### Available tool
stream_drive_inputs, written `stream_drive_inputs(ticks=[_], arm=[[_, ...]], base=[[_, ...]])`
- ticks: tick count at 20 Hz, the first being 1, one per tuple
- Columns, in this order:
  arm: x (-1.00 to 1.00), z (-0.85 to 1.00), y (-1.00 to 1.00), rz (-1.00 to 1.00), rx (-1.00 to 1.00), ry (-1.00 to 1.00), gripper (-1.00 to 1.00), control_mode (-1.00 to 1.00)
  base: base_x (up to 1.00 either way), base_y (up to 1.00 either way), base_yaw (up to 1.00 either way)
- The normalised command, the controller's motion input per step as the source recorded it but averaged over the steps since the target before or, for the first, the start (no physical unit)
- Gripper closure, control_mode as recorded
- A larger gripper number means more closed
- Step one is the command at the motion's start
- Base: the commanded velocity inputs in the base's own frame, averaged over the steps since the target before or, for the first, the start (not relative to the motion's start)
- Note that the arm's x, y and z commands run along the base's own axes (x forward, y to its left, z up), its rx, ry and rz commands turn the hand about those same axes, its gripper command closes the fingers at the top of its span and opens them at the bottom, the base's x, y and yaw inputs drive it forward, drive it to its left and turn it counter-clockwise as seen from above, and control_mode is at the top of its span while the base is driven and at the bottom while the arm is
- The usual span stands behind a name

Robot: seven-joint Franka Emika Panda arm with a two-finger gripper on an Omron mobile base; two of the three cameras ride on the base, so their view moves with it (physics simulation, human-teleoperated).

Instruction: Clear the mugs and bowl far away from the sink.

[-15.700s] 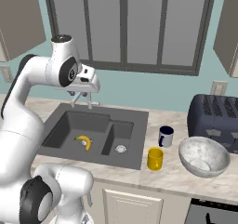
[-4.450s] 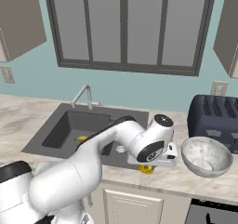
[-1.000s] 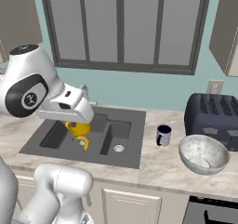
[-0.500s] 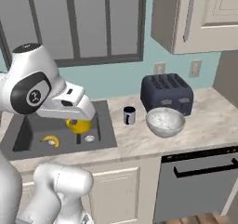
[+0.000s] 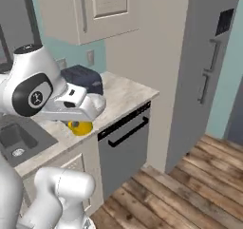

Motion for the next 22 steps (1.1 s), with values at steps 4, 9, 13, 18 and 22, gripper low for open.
stream_drive_inputs(ticks=[4, 9, 13, 18, 22], arm=[[0.0, 0.0, 0.0, 0.0, 0.0, 0.0, 1.0, 1.0], [0.0, 0.0, 0.0, 0.0, 0.0, 0.0, 1.0, 1.0], [0.0, 0.0, 0.0, 0.0, 0.0, 0.0, 1.0, 1.0], [0.0, 0.0, 0.0, 0.0, 0.0, 0.0, 1.0, 1.0], [0.0, 0.0, 0.0, 0.0, 0.0, 0.0, 1.0, 1.0]], base=[[0.0, 0.0, -1.0], [0.0, 0.0, -0.98], [0.0, -0.19, -0.88], [0.0, -0.21, -0.87], [0.0, -0.17, -0.87]])
